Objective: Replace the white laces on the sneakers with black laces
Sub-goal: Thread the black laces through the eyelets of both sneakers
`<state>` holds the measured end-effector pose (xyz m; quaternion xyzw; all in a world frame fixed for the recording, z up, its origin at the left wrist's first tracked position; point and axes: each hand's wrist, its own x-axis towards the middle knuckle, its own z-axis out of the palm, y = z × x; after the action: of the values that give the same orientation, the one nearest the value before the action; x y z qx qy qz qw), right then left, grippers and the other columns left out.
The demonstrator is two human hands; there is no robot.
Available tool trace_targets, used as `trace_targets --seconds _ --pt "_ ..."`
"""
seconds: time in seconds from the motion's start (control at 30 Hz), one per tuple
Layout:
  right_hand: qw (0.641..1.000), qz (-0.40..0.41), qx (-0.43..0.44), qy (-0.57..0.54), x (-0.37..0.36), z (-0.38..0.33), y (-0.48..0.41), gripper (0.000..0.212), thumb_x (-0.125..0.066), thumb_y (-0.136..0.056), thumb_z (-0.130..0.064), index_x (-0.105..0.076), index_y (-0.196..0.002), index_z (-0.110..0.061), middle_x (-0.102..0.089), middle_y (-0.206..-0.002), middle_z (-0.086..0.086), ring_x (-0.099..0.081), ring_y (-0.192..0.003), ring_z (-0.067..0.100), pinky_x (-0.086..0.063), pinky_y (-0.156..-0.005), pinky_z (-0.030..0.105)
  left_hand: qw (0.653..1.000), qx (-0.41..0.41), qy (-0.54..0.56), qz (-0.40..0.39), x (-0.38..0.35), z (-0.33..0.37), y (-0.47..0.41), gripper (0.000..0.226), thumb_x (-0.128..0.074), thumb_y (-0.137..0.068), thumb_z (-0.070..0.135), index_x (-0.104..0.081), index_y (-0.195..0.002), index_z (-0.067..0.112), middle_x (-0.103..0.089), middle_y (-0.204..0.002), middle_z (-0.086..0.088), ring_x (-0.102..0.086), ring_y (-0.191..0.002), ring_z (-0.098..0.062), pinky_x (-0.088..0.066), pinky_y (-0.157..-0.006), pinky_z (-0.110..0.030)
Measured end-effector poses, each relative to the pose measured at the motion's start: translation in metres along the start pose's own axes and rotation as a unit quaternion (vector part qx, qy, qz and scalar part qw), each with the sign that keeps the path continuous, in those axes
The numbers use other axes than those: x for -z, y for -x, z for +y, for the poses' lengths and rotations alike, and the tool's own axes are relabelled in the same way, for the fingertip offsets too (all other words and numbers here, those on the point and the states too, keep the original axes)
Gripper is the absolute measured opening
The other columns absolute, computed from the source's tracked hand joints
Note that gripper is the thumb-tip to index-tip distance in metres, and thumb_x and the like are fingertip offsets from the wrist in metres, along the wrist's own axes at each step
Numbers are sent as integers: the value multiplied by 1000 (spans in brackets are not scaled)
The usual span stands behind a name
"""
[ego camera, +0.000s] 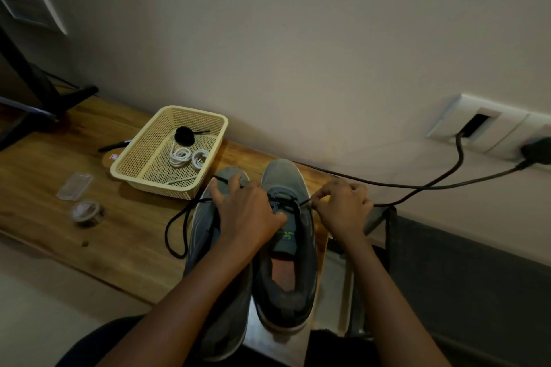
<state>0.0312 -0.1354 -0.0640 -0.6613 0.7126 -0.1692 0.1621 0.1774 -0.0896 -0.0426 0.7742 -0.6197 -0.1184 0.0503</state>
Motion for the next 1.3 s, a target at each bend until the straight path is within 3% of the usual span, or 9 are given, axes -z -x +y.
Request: trace_targets --seconds 0.17,0.27,0.37,0.47,0.57,0.77,1.0,1.13,1.3 --pt "994 30 -87 -61 3 8 -4 10 -65 -87 -20 -71 -91 -13 -58 -111 8 -33 -116 28 -30 -93 40 1000 0 4 1 0 -2 0 33 -61 -79 49 -71 -91 21 -47 -140 11 -16 -143 -19 1 -111 -56" --pt "997 8 -49 -61 7 5 -3 8 -67 -85 -16 -67 -93 -16 -53 -122 6 -31 -121 28 -31 -95 38 1000 3 6 1 0 -3 -1 32 -61 -79 49 -71 -89 21 -47 -139 11 -16 -143 -19 2 -112 -55" --pt "997 -36 39 -57 14 3 -2 19 -71 -80 -18 -66 -96 -26 -44 -136 -2 -21 -131 27 -24 -102 39 1000 5 9 2 0 -4 -2 32 -61 -79 49 -71 -90 20 -48 -138 10 -16 -142 -19 2 -111 -55" --pt "991 -96 81 -48 13 1 1 12 -73 -79 -26 -69 -90 -30 -43 -138 -8 -17 -135 25 -21 -103 40 1000 4 3 2 0 -3 -2 33 -60 -79 49 -70 -91 21 -49 -137 10 -17 -141 -19 1 -111 -55" --pt "991 -102 86 -21 9 1 2 5 -70 -82 -30 -69 -86 -28 -45 -135 -9 -18 -135 23 -21 -103 40 1000 4 1 3 0 -3 -2 34 -60 -79 50 -70 -93 21 -48 -138 10 -18 -141 -18 1 -111 -55" --pt "996 -52 69 -2 2 1 1 11 -62 -88 -31 -66 -91 -22 -49 -127 -5 -27 -125 22 -24 -95 35 1000 11 12 2 -1 -5 -3 33 -61 -77 51 -70 -87 21 -51 -135 10 -17 -142 -18 2 -111 -56" --pt "999 31 -34 -4 3 8 -4 15 -57 -92 -24 -68 -97 -14 -54 -122 5 -36 -116 29 -34 -89 38 1000 13 6 9 0 -8 -5 36 -60 -77 53 -70 -87 20 -54 -131 9 -19 -142 -19 1 -111 -57" --pt "1000 27 -1 -7 2 3 -2 10 -58 -91 -19 -65 -95 -14 -54 -121 5 -36 -115 28 -30 -85 32 1000 12 7 3 0 -7 -4 35 -59 -79 51 -71 -89 19 -50 -135 10 -17 -142 -20 2 -111 -57" --pt "996 -56 61 -36 10 0 -1 14 -69 -82 -26 -67 -95 -28 -46 -132 -4 -25 -128 26 -26 -99 37 1000 12 4 0 2 -6 -1 33 -59 -81 49 -72 -89 20 -44 -142 9 -16 -143 -20 2 -111 -57"
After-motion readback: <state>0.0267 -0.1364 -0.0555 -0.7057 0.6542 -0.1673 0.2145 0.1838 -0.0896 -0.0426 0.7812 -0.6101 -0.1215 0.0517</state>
